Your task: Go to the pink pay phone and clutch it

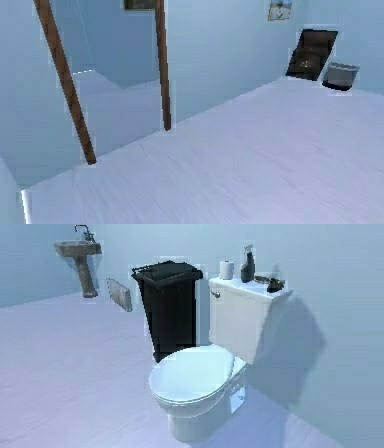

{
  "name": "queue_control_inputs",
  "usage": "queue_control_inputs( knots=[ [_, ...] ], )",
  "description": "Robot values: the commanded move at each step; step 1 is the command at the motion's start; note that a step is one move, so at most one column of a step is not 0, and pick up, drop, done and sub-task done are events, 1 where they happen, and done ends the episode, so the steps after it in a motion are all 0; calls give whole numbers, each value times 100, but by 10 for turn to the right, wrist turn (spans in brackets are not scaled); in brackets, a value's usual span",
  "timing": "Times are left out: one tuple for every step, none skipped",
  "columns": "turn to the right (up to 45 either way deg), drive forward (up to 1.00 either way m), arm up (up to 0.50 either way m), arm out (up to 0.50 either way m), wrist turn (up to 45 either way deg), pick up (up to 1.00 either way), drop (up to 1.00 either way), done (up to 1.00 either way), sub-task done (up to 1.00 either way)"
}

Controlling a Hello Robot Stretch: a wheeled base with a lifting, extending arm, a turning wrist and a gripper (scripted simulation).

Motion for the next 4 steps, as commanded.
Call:
queue_control_inputs(
  knots=[
    [0, 15, 0, 0, 0, 0, 0, 0, 0],
    [-180, 0, 0, 0, 0, 0, 0, 0, 0],
    [-30, 0, 0, 0, 0, 0, 0, 0, 0],
    [0, 100, 0, 0, 0, 0, 0, 0, 0]
  ],
)
